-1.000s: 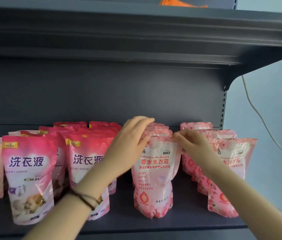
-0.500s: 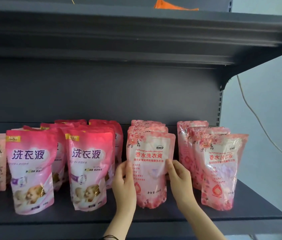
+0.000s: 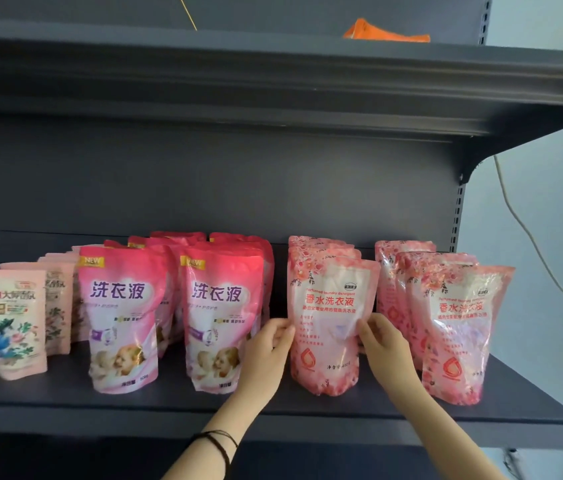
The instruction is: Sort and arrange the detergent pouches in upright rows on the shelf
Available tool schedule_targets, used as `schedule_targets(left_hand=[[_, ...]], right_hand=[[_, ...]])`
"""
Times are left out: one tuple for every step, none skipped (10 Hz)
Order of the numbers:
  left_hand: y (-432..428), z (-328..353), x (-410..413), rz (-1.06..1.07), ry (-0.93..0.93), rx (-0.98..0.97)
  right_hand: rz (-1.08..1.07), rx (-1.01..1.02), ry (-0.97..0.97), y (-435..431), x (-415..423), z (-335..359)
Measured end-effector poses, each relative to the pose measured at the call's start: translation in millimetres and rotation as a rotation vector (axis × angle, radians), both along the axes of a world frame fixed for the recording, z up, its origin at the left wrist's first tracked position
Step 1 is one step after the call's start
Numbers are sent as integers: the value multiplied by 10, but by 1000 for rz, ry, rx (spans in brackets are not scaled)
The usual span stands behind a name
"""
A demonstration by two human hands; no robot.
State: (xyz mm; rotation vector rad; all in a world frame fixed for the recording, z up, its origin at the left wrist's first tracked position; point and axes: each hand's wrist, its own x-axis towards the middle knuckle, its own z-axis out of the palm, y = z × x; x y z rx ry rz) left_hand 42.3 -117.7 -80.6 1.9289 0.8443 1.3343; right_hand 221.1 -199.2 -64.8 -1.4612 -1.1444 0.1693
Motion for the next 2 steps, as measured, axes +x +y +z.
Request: schedule_targets(left_hand=[[-54,91,-163,-59,207,11],[-171,12,-484,-42,401,88]], right_hand=[[-93,-80,-23,-31,-87,70],[-215,-186,-60,-204,-194,-47]])
